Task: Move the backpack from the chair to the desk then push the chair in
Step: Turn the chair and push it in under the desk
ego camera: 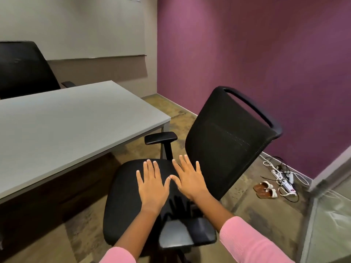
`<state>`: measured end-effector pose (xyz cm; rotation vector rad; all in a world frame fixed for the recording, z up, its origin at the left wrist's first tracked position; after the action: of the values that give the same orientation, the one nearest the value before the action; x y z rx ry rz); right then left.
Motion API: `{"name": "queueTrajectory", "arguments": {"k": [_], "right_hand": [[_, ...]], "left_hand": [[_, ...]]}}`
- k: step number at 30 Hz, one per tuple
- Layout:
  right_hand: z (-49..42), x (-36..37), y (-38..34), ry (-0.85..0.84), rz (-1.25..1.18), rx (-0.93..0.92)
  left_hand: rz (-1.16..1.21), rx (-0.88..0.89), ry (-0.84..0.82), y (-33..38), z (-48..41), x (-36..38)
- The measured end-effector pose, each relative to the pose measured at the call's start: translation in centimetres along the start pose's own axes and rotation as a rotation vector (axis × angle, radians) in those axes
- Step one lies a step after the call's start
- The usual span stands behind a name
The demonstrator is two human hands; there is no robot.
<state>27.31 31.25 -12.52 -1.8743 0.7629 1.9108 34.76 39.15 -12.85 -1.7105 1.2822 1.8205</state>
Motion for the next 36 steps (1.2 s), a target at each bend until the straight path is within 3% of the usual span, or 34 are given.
{"name": "queueTrajectory", "arguments": {"k": [19,25,36], "right_hand": [[-9.4,-17.5,15.1,0.12,0.022,-0.368],[-14.6,-16.1,23.2,0.095,0.023,-0.52],[-20.0,-10.8,30.8,0.009,-0.097,-0.758]], "left_hand": [[0.154,-0.183,0.266,15.1,-13.5,-6.6],[0.166,-0.324,0.328,19.7,-15.6,-5.7],[-0.013,-0.52,0.198,28.4,-18.9,-0.2]]}}
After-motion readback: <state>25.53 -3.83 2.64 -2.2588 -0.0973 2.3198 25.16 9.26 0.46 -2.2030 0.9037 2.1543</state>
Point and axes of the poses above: each hand's wrist, its own z-axis away from the middle knuckle, its own x-axis out of the palm, y = z × x, the point moved 9 cm from there along -z, towards the middle knuckle, and after that the axes turned 13 degrees about z, right-handed, at the moved point
